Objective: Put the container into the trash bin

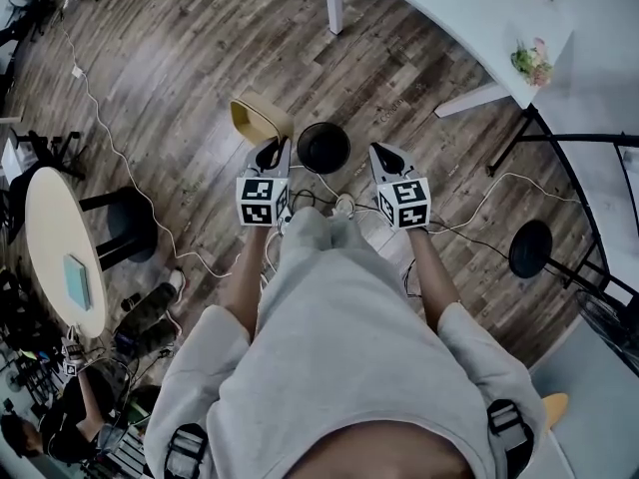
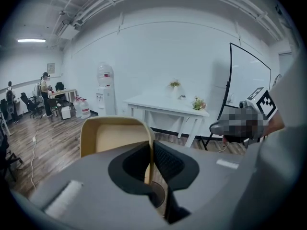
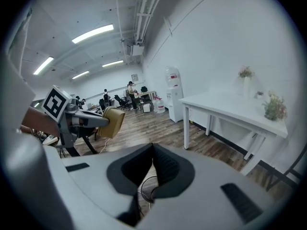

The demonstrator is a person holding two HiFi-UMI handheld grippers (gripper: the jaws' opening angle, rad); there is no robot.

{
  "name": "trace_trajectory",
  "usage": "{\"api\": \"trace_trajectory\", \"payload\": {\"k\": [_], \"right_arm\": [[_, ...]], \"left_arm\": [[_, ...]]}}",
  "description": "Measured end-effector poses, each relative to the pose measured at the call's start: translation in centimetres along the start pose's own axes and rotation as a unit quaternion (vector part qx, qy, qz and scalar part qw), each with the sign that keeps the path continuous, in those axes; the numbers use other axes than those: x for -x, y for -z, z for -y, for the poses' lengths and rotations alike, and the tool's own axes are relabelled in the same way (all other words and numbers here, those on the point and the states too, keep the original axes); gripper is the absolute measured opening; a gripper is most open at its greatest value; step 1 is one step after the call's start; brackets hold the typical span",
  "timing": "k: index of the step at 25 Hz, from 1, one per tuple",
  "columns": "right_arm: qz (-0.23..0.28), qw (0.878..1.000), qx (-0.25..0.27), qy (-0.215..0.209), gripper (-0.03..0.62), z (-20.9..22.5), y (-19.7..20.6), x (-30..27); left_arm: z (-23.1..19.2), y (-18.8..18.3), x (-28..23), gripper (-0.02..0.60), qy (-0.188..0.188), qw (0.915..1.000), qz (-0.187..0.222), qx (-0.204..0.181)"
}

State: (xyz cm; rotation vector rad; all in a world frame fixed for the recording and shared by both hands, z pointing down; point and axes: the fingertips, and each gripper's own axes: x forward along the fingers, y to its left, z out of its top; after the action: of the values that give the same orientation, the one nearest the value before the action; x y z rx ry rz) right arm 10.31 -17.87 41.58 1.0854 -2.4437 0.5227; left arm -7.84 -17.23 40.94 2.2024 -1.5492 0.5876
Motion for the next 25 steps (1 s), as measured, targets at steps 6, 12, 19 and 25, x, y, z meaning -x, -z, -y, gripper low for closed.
{"api": "trace_trajectory", "payload": {"k": [6,12,19,25], "right_arm": [[-0.016,1.000,0.001,-0.013,0.014,-0.9,1.2,-1.2],[-0.031,0.999,-0.002,-0.019,0.014,-1.5,2.8,-2.2],[-0.046,0.999,-0.012,-0.015,0.014,-2.2,4.7,-3.3],[-0.062,0.998,-0.022,-0.011,0.014,-2.8,6.9,-5.1]], "left_arm": [[-0.4,1.7,-0.3,0.032,0.004,0.9999,-0.013,0.001],[-0.8,3.9,-0.9,0.032,0.008,0.9995,-0.031,0.003],[-0.8,5.5,-2.1,0.032,0.027,0.9987,-0.043,0.001],[-1.2,7.9,-3.4,0.032,0.045,0.9974,-0.056,0.000]]}}
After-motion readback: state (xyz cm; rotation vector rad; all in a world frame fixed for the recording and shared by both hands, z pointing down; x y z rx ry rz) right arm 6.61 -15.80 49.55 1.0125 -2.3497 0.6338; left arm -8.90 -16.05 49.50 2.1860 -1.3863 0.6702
